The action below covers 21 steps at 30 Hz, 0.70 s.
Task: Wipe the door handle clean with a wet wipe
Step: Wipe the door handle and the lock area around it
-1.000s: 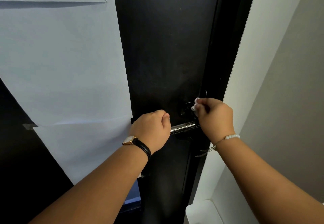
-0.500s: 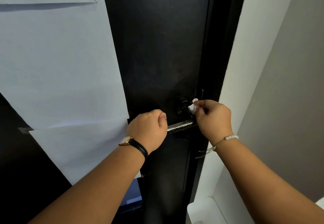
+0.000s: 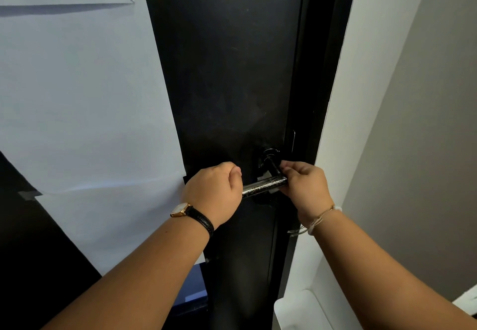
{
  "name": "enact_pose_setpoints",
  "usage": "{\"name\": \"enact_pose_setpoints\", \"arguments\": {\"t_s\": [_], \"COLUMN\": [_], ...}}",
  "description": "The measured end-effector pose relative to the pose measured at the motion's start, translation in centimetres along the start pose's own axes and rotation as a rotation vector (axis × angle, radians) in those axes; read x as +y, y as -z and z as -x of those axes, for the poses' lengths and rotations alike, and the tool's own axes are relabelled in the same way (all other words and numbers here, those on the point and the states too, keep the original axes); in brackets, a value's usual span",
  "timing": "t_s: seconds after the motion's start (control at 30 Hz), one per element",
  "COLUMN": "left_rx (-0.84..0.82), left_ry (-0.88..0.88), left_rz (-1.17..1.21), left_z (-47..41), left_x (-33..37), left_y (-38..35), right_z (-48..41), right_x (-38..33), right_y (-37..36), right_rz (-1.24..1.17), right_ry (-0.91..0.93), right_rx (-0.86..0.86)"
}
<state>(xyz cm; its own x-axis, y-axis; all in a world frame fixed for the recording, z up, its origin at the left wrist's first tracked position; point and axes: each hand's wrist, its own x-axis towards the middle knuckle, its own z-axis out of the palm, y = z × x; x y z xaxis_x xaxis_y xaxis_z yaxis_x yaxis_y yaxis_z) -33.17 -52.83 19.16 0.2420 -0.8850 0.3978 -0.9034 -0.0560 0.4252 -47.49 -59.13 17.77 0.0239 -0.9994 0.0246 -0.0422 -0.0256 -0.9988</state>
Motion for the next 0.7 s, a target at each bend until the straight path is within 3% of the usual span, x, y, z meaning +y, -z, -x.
{"name": "enact_pose_setpoints", "arguments": {"t_s": [0.1,0.3,0.5,0.7], "left_rx": [0.003,0.000,-0.020,0.012], "left_ry": [0.002,0.008,0.021,-0.033], "left_rz": [0.004,0.009,0.076,0.043], "left_z": [0.0,0.0,0.0,0.0], "left_x": [0.0,-0.1,-0.1,-0.4], "left_y": [0.0,0.0,0.2,-0.1], "right_z": [-0.2,-0.5,0.4,0.6], "right_x": [-0.2,-0.5,-0.6,-0.6], "right_y": [-0.1,0.4,0.0,-0.2], "right_rz": [-0.053,0.168,-0.309,-0.265], "right_ry": [-0.044,0.103,-0.127,-0.060], "right_rx": [0.025,0.125,-0.018,0.013]}}
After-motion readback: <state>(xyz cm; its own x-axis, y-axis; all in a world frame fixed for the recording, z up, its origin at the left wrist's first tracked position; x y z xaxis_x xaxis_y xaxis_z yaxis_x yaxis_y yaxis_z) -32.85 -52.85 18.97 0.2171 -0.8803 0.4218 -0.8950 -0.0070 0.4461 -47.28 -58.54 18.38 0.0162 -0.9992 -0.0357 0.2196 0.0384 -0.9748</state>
